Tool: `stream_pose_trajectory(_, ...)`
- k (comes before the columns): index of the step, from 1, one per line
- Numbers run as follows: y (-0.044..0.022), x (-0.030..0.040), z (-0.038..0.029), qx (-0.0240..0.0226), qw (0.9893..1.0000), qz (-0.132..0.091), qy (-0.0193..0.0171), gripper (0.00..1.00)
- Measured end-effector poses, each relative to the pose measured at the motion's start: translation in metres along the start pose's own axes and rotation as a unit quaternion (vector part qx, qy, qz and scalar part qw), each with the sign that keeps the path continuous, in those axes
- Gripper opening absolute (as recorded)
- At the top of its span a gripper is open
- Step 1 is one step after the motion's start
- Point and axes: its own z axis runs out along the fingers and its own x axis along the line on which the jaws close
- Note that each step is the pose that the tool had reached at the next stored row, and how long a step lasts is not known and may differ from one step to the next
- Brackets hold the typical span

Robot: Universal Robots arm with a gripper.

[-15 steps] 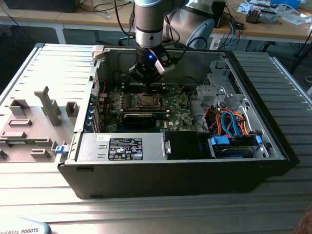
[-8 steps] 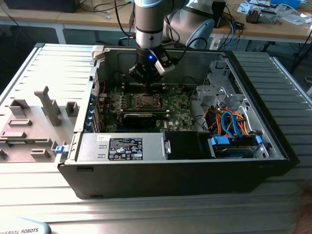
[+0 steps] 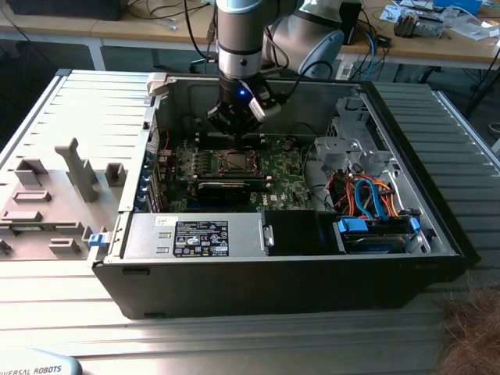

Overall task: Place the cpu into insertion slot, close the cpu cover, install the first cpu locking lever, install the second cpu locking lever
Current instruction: 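Install the first cpu locking lever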

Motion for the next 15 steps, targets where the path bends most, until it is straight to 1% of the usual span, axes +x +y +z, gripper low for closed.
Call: stream_pose_trajectory(15, -0.001, -0.0083, 0.0025, 0.0004, 1.0, 0.0, 0.0001, 0.11)
